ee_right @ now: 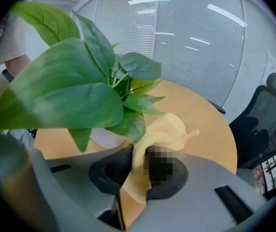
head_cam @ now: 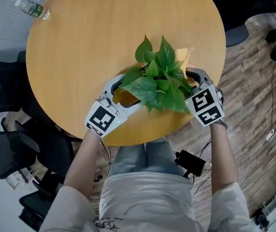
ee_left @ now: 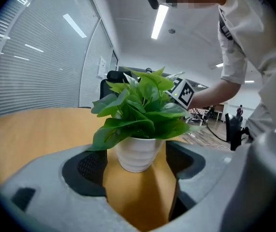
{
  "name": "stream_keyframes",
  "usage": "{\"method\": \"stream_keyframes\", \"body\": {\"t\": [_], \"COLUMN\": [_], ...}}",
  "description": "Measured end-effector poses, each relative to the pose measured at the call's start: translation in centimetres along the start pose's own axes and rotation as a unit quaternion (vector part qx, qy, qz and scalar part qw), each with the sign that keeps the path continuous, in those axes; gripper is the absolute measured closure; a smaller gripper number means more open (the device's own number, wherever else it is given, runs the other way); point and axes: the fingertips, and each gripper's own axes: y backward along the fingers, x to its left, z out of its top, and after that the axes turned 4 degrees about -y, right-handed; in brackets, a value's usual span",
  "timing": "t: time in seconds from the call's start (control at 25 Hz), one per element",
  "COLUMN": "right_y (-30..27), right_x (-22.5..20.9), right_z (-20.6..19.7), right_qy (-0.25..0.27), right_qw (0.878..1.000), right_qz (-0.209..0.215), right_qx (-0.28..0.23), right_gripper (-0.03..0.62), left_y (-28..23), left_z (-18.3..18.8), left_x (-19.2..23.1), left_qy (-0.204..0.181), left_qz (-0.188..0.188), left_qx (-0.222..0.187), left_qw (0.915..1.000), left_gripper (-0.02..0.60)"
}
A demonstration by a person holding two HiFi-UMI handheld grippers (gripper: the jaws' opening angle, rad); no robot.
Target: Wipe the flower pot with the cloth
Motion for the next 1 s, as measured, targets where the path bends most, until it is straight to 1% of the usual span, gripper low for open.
{"method": "stream_keyframes", "body": {"t": [0.16,0.32,0.44,0.52,0.76,1.0], "right_y": [-0.5,-1.0,-1.0,-1.0,-0.9,-0.4], "right_x": [0.4,1.1,1.8,2.0,2.5,3.2], "right_z": [0.3,0.6,1.3,1.3,1.0,0.6], "right_qy": [0.020,0.057,0.090,0.101,0.106,0.088], "right_qw": [1.000,0.998,0.996,0.995,0.994,0.996], "right_qz": [0.005,0.011,0.012,0.006,0.002,-0.005], "right_qx": [0.000,0.004,0.003,0.005,0.004,-0.001], "right_gripper": [0.528,0.528,0.528,0.528,0.528,0.528], "left_y": [-1.0,-1.9,-2.2,-2.3,-2.3,-2.3], "left_z": [0.2,0.3,0.4,0.3,0.0,-0.2], "left_x": [0.1,0.0,-0.3,-0.3,-0.3,-0.3], "left_qy": [-0.009,-0.020,-0.011,-0.005,-0.001,0.011], "left_qz": [-0.013,-0.020,-0.019,-0.014,-0.001,0.011], "left_qx": [-0.006,-0.006,-0.007,-0.009,-0.004,-0.003], "left_qw": [0.9999,0.9996,0.9997,0.9998,1.0000,0.9999], "left_gripper": [0.196,0.196,0.198,0.199,0.199,0.201]}}
